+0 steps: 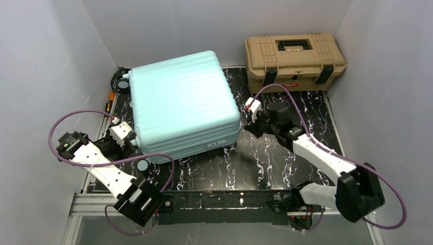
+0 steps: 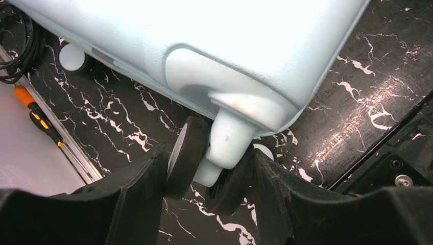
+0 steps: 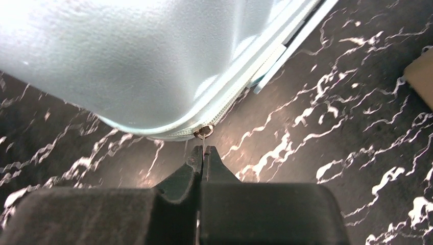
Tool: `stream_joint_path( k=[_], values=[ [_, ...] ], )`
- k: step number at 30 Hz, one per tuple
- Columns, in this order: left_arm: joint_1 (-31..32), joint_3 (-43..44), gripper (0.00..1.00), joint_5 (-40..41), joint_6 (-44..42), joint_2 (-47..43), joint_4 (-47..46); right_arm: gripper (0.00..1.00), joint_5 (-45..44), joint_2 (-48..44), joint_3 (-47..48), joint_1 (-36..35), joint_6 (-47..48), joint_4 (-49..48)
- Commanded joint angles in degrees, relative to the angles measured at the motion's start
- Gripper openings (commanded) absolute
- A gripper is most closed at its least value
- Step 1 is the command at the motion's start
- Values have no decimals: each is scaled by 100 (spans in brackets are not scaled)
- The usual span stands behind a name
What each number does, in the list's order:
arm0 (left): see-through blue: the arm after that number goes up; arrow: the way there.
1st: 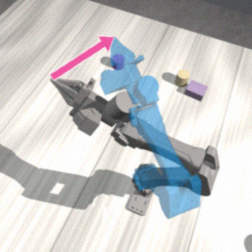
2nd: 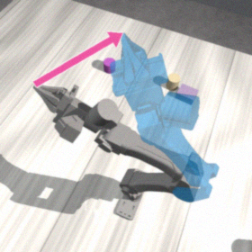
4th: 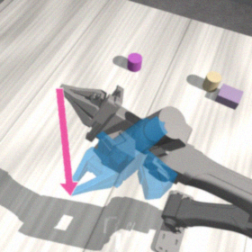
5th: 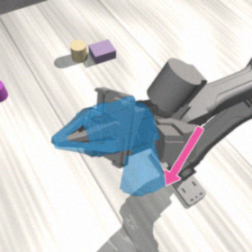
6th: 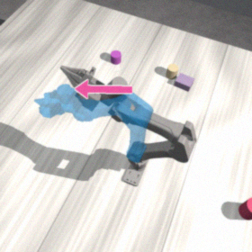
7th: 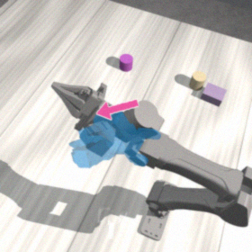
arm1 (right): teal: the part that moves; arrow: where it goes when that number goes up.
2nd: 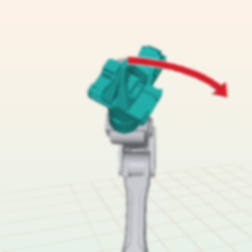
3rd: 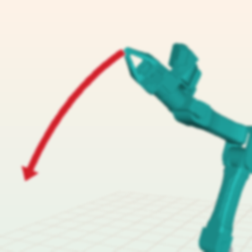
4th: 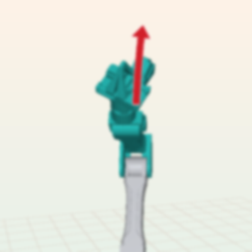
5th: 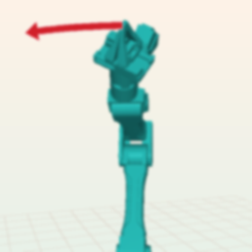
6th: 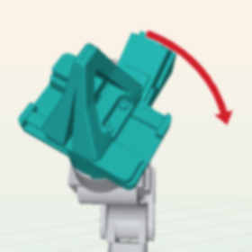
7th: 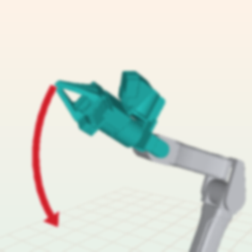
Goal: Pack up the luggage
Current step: Zip the luggage at the center of the board.
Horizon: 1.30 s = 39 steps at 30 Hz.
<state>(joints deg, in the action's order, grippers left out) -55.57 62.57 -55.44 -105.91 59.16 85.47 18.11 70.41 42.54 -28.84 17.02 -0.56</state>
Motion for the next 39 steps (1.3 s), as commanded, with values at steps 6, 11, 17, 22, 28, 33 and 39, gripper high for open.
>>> stream_joint_path(
  k=[6,11,17,22,28,33,39],
  values=[
    [-342,168,0,284,1407,297,-1166,1,-1552,-942,-179,397,554,-114],
    [-358,93,0,318,949,417,-972,1,-2434,-90,489,397,999,-1030],
    [-357,-232,0,266,473,293,-844,1,-2203,1238,1393,401,1082,-1437],
    [-358,-324,0,336,342,273,-858,1,-1856,1768,1629,397,1061,-1793],
    [-379,-25,35,322,1578,297,-1559,1,-1398,1554,1455,398,956,-2006],
    [-450,952,98,220,4464,556,-2439,1,-1290,996,1117,397,839,-1951],
    [-163,2337,98,-370,7651,766,-3539,1,-1197,772,1031,397,764,-1875]
  ],
)
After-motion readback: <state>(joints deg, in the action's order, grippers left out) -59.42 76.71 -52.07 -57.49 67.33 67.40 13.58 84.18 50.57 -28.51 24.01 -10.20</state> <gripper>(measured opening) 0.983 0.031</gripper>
